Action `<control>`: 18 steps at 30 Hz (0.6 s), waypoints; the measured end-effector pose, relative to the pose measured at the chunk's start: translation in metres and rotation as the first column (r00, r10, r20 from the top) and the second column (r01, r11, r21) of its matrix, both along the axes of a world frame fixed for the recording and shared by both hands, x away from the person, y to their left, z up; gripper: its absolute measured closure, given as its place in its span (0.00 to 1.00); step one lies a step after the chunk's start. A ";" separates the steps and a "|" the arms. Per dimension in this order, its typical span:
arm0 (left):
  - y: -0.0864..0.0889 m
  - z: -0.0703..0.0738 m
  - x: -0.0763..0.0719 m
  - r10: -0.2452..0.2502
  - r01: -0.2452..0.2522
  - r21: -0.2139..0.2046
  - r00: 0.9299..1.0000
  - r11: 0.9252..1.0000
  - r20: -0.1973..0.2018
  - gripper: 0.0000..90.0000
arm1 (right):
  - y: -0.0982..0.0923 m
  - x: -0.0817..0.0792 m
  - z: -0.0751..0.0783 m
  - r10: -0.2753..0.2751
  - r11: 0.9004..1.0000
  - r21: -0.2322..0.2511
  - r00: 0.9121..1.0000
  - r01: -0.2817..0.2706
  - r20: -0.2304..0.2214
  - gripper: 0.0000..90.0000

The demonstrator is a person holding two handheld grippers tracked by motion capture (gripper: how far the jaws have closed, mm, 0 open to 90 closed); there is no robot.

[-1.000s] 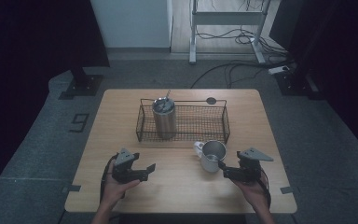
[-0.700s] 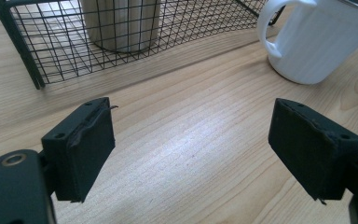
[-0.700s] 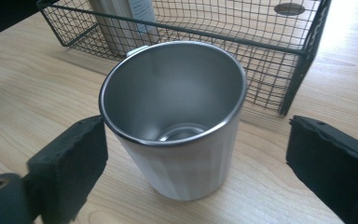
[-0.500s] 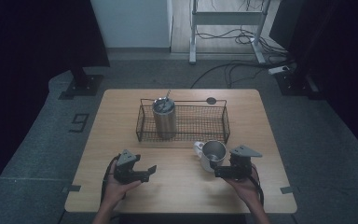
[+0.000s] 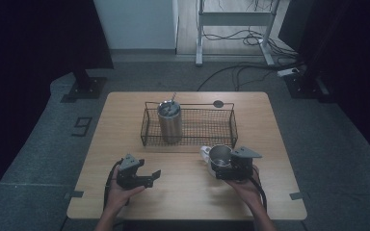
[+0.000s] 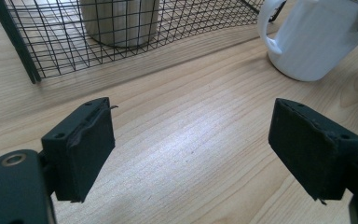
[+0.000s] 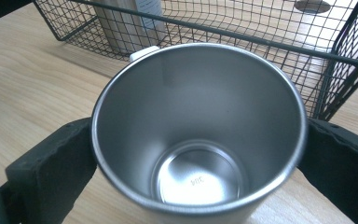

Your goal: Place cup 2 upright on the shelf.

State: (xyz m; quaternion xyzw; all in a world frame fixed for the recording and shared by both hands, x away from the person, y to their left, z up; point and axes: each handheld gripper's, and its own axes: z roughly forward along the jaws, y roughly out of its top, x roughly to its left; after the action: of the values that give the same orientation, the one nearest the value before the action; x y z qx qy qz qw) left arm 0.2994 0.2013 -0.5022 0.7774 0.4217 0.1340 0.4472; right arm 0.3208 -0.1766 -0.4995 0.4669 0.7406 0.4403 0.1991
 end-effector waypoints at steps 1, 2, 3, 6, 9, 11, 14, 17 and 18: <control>0.000 0.000 0.000 -0.001 0.001 0.000 1.000 1.000 0.000 0.16 | 0.001 0.001 -0.001 0.000 1.000 0.002 1.000 0.000 -0.001 0.00; 0.000 0.000 0.000 -0.003 0.003 0.000 1.000 1.000 -0.003 0.16 | 0.002 0.002 -0.001 0.000 1.000 0.001 1.000 0.000 0.001 0.00; 0.000 0.000 0.000 -0.005 0.005 -0.003 1.000 1.000 -0.004 0.16 | 0.003 0.003 -0.002 -0.001 1.000 -0.001 1.000 0.001 0.000 0.00; 0.000 0.000 0.000 -0.007 0.007 -0.005 1.000 1.000 -0.005 0.16 | 0.007 0.007 -0.003 -0.005 1.000 -0.016 1.000 0.005 0.005 0.00; 0.000 0.000 0.000 -0.009 0.009 -0.003 1.000 1.000 -0.005 0.16 | 0.011 0.012 -0.006 -0.009 0.999 -0.034 1.000 0.009 0.008 0.00; 0.000 -0.001 0.000 -0.010 0.010 -0.002 1.000 1.000 -0.007 0.16 | 0.014 0.015 -0.008 -0.012 0.999 -0.045 1.000 0.012 0.006 0.00; 0.000 -0.001 0.000 -0.011 0.011 0.000 1.000 1.000 -0.008 0.16 | 0.017 0.019 -0.011 -0.015 0.998 -0.057 1.000 0.015 0.003 0.00; 0.000 -0.002 0.000 -0.008 0.008 0.000 1.000 1.000 -0.008 0.16 | 0.020 0.021 -0.013 -0.016 0.998 -0.065 1.000 0.017 0.004 0.03; 0.000 -0.002 0.000 -0.008 0.008 0.000 1.000 1.000 -0.009 0.16 | 0.020 0.021 -0.014 -0.008 0.998 -0.058 1.000 0.008 0.005 0.05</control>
State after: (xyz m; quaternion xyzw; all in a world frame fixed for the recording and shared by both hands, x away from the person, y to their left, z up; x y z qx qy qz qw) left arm 0.2993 0.2014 -0.5039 0.7797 0.4204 0.1286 0.4458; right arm 0.3422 -0.1570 -0.5133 0.4629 0.7506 0.4191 0.2162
